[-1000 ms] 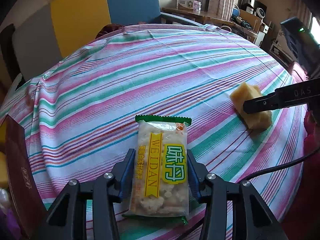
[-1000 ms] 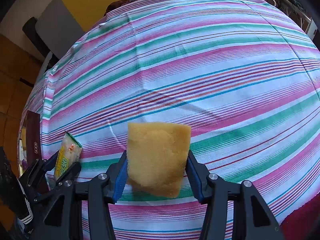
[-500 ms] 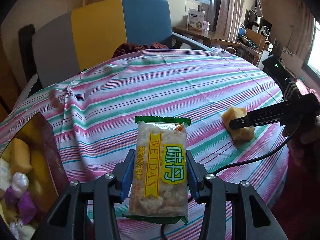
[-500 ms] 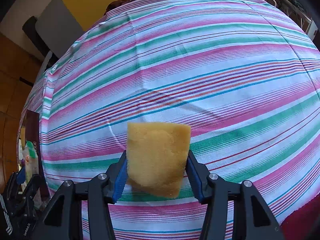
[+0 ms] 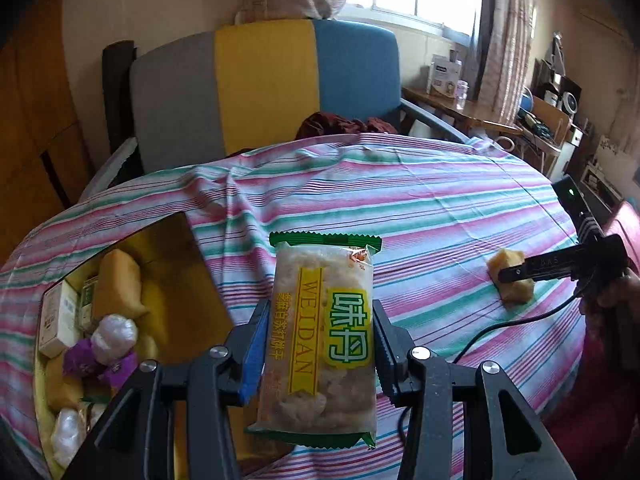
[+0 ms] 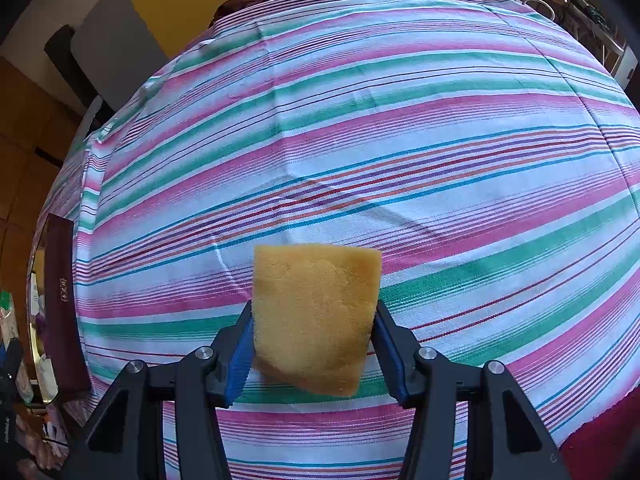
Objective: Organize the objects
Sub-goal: 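Carry the WEIDAN packet over the tray with the left gripper, then lower the WEIDAN packet into the tray and open the left gripper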
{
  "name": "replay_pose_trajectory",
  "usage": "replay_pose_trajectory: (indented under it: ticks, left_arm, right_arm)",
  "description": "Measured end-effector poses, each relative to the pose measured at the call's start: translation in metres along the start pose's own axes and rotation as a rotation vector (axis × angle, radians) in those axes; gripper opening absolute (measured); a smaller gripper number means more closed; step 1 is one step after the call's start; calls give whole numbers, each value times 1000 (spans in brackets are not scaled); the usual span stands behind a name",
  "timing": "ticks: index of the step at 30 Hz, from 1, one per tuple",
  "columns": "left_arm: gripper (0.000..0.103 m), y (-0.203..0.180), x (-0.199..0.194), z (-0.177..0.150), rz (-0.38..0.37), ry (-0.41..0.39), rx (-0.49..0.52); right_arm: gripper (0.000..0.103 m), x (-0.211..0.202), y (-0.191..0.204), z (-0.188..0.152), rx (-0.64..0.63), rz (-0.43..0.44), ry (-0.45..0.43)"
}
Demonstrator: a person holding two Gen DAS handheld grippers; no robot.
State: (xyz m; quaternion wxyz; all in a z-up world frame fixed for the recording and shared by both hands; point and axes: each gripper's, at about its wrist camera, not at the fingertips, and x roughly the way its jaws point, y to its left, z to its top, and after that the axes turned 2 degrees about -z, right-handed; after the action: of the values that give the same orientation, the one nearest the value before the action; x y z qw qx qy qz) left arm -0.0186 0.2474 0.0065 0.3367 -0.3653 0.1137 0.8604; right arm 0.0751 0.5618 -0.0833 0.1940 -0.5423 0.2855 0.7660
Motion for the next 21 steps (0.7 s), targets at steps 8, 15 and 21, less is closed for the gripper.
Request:
replay_pose_trajectory:
  ticks: [8, 15, 21]
  left_arm:
    - [47, 55, -13, -14, 5, 21, -138]
    - [47, 142, -16, -41, -16, 93, -392]
    - [47, 147, 5, -55, -29, 154, -433]
  right_arm:
    - [55, 0, 2, -2, -11, -17, -2]
    - [55, 0, 4, -2, -19, -27, -4]
    - [55, 0, 5, -1, -19, -29, -4]
